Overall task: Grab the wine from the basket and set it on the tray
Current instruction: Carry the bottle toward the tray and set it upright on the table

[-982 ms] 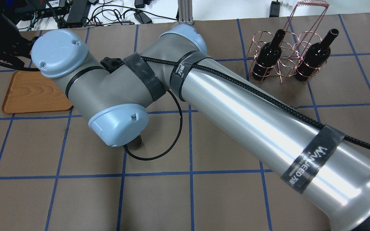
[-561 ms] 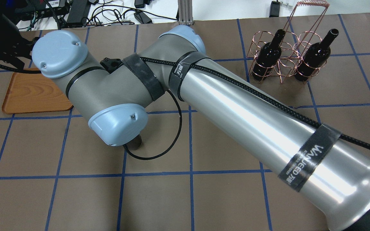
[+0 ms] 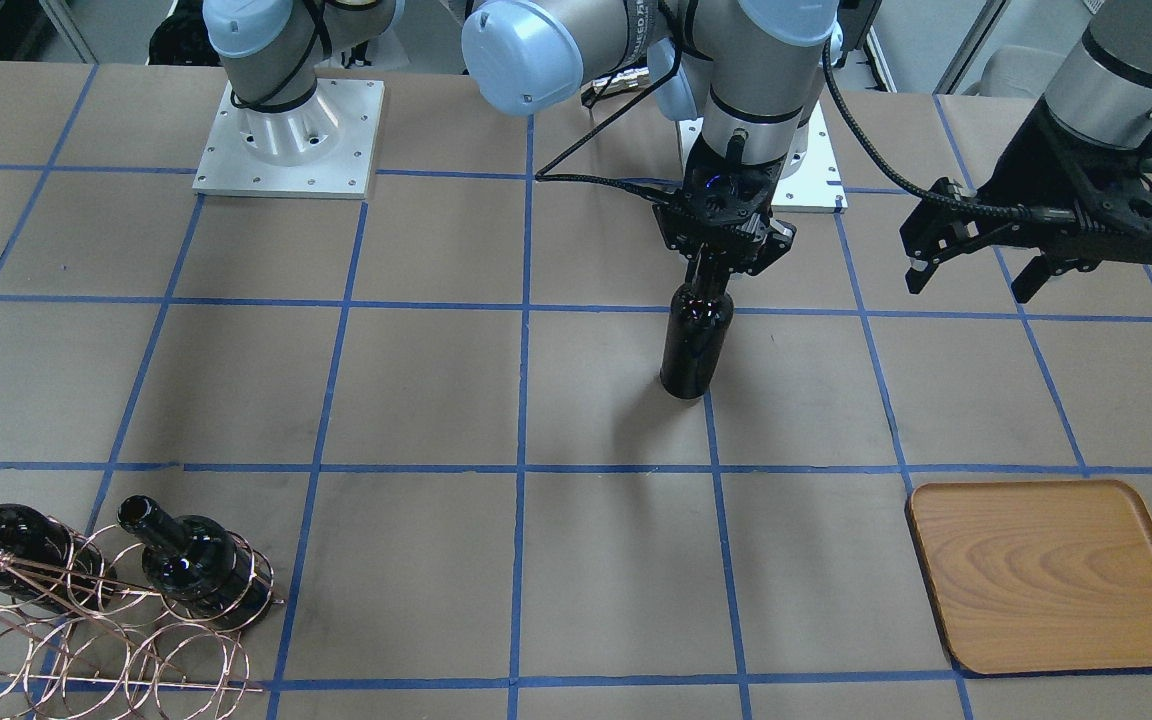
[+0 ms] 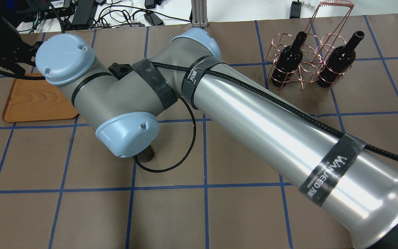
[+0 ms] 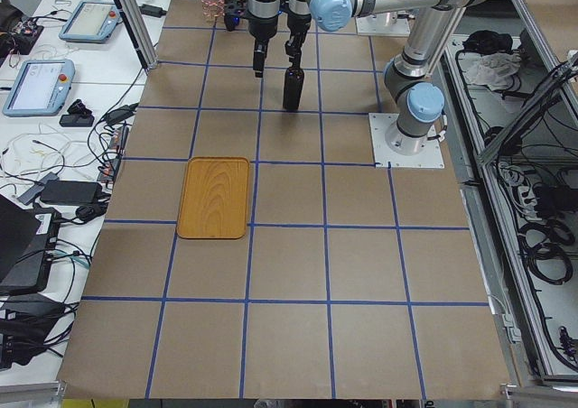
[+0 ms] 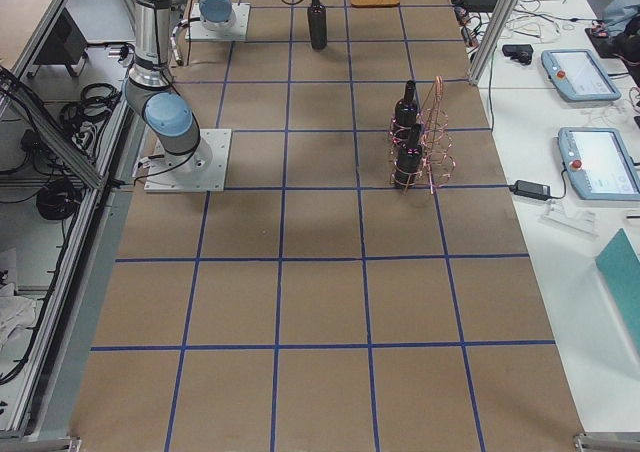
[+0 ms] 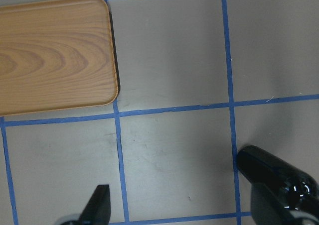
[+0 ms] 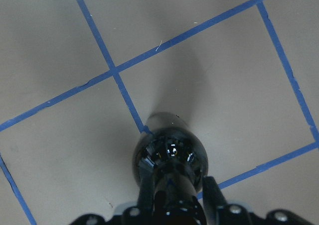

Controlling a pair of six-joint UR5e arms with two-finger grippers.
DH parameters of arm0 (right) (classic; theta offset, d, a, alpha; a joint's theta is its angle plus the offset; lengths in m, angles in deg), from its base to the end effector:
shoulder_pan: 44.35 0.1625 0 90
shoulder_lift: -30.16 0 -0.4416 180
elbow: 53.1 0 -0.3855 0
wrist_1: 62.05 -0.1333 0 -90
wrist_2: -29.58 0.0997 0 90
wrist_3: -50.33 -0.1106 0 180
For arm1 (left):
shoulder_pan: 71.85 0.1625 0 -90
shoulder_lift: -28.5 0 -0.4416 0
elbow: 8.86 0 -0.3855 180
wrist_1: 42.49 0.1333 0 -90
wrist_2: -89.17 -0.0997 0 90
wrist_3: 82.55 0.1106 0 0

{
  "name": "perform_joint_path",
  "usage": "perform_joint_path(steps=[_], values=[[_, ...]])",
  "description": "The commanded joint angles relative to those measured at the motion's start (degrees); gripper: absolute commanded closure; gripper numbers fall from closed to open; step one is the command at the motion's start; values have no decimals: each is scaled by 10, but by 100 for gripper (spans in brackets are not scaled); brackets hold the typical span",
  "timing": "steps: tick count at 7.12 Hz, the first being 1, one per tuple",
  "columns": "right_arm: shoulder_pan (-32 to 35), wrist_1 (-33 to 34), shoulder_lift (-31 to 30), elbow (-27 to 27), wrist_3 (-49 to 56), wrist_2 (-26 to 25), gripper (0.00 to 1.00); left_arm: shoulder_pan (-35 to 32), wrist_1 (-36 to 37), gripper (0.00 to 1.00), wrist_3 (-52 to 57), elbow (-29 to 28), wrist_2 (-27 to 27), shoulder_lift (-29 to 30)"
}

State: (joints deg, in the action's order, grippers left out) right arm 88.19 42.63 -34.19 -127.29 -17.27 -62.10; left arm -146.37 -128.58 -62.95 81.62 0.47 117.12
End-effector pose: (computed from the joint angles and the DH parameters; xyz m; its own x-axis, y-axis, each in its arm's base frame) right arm 0.5553 -0.4128 0.3930 -0.9042 0.4219 -0.0669 0.4257 0.9029 -0.0592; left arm -0.0019 -0.5021 0.5082 -0.9973 0.0725 -0.0068 0.0728 0.9936 -0.0866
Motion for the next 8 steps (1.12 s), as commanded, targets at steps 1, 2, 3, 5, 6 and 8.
perform_joint_path(steps=[1,2,3,5,6,8], values=[[-1,0,-3,-2,1,-8,13,0,-11,0,0,0,1,0],[-2,0,-15,-2,1,-10,5,0,-11,0,0,0,-2,-1],[-8,-2,-32,-2,5,-12,1,2,-10,0,1,0,-3,-1],[-48,-20,-68,-3,53,-8,0,-1,-14,0,-1,0,-11,-8],[-89,-62,-91,-7,116,-7,0,-1,-14,0,-12,2,-2,-9],[-199,-137,-131,-9,271,28,0,-10,-30,0,-15,9,-2,-18]])
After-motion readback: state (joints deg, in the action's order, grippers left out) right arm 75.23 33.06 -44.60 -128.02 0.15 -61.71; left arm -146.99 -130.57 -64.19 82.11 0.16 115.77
